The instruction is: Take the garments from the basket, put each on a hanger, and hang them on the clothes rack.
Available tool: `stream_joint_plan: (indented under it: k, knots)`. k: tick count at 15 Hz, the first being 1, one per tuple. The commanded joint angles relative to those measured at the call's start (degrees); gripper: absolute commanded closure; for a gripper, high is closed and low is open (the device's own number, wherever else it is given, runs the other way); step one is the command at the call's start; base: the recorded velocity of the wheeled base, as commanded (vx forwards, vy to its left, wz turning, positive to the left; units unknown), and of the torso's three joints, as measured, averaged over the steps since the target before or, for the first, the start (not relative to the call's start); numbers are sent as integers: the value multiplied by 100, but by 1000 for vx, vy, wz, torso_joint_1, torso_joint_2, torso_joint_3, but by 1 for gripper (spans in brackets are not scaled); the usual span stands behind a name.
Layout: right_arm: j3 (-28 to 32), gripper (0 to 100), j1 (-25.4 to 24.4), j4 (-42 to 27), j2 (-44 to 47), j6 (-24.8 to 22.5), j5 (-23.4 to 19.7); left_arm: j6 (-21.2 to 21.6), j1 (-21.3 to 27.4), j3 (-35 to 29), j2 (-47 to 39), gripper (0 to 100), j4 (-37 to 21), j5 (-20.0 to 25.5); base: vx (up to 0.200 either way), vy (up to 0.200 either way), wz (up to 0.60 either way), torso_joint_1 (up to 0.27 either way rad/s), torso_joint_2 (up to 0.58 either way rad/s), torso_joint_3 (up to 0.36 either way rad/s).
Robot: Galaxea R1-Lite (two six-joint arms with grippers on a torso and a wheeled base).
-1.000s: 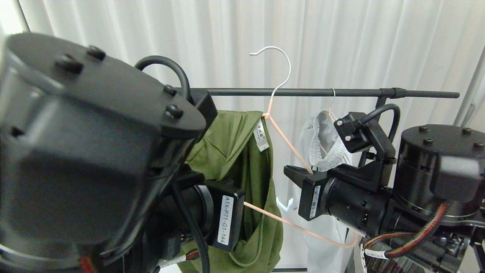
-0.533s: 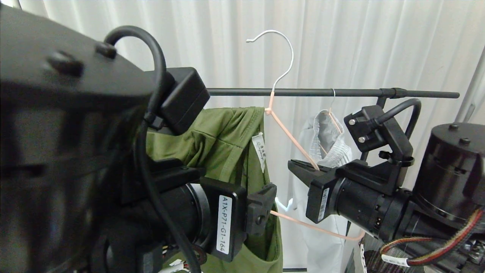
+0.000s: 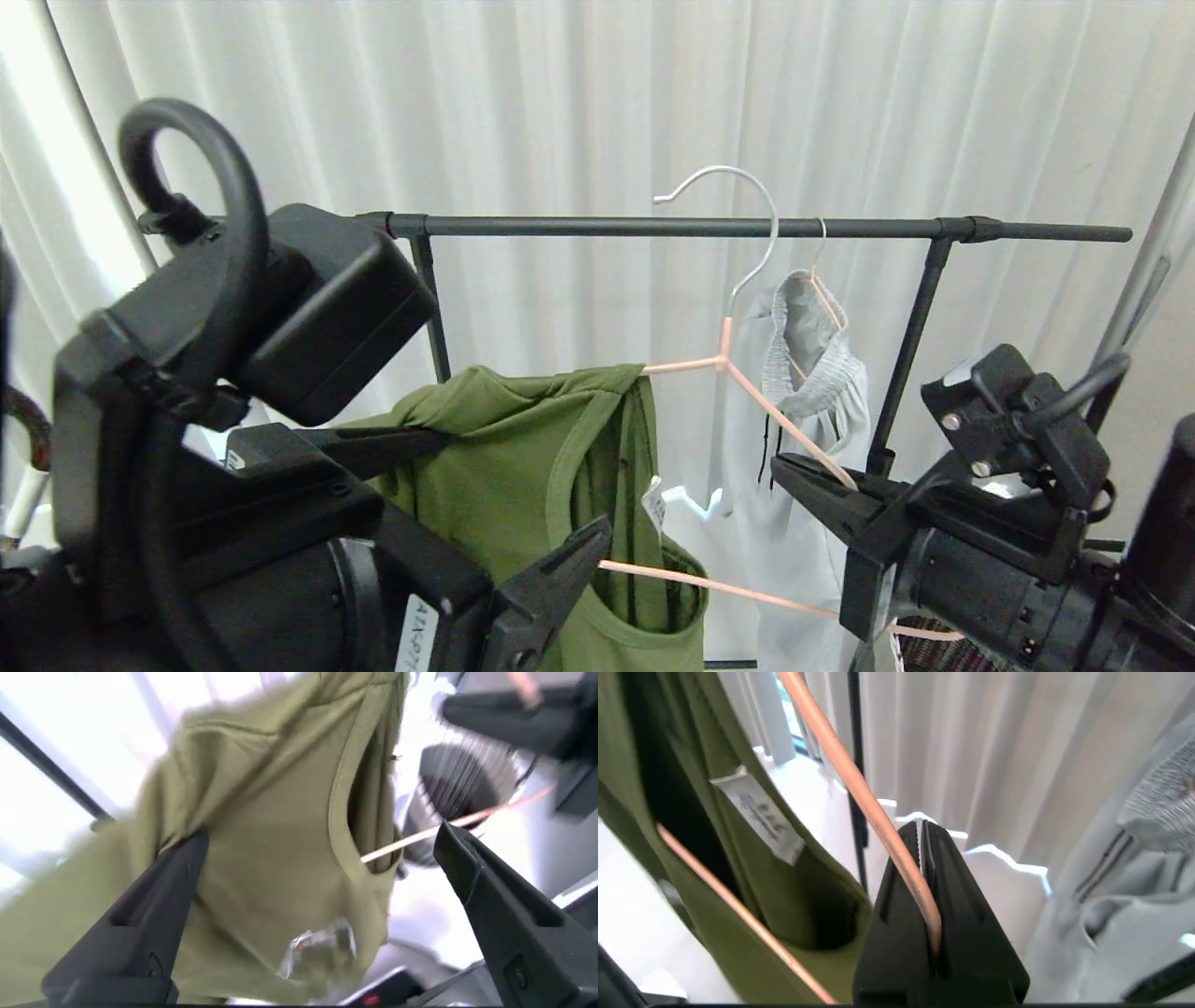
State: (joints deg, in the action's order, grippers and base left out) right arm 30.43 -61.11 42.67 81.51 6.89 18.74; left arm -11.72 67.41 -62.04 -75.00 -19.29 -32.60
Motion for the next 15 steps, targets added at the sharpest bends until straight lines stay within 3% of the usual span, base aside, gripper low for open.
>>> stream_joint_plan:
  k: [1, 3, 6, 8, 13, 15]
  knots:
    - [-406, 100, -15, 163, -232, -126, -2, 82, 9, 69, 257, 0, 4, 61, 0, 0, 0, 0, 0, 0]
    - [-555, 100, -15, 374, -249, -144, 16, 73, 149, 104, 266, 0, 48, 87, 0, 0, 0, 0, 0, 0]
    - [-573, 100, -15, 427, -249, -153, 104, 90, 580, 438, 187, 0, 1085, 342, 0, 0, 0, 0, 0, 0]
    - [-740, 100, -6, 427, -381, -197, 95, 257, 474, 878, 257, 0, 1313, 377, 0, 0, 0, 0, 0, 0]
    - [-1707, 100, -24, 532, -1190, -777, 95, 714, 378, 1168, 671, 0, 1340, 1062, 0, 0, 0, 0, 0, 0]
    - [-2050, 100, -68, 532, -1480, -1040, 77, 714, 387, 1352, 627, 0, 1340, 1379, 0, 0, 0, 0, 0, 0]
